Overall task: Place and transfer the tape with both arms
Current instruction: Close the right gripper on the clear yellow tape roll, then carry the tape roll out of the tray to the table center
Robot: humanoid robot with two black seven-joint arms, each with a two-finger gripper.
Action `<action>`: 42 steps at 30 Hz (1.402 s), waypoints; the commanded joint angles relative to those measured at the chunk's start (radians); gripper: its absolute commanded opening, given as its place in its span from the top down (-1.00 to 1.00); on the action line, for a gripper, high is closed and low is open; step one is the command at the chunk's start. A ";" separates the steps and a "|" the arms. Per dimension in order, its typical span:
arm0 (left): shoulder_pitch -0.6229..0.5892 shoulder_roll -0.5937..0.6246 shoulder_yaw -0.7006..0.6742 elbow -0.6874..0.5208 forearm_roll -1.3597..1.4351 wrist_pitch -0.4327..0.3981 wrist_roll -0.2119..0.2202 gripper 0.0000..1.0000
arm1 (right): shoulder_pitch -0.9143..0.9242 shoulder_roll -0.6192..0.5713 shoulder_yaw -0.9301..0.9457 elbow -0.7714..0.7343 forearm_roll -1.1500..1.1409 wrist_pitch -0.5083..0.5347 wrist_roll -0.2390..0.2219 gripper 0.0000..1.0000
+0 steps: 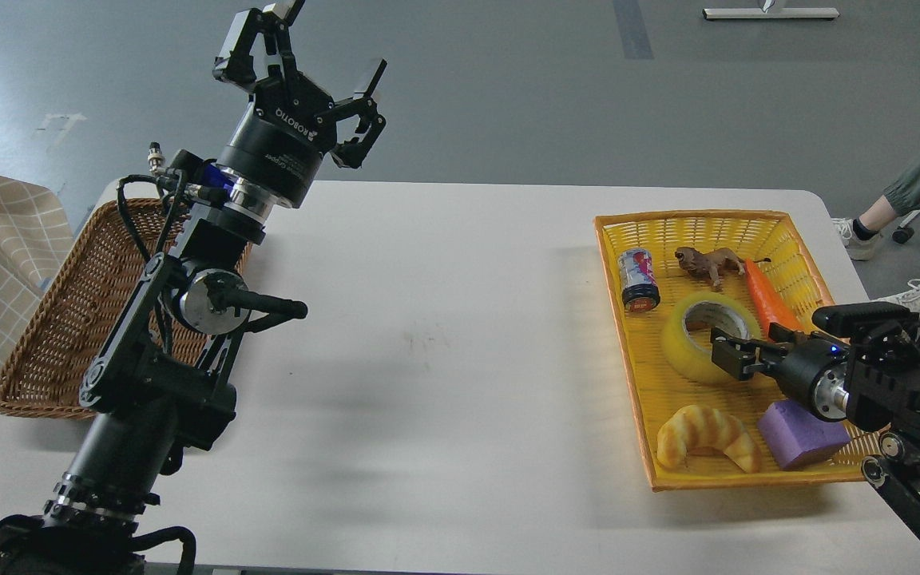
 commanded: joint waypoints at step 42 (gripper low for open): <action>0.005 0.020 0.000 0.013 -0.001 0.003 0.000 -0.96 | 0.014 -0.077 0.029 0.106 0.078 0.029 0.044 0.45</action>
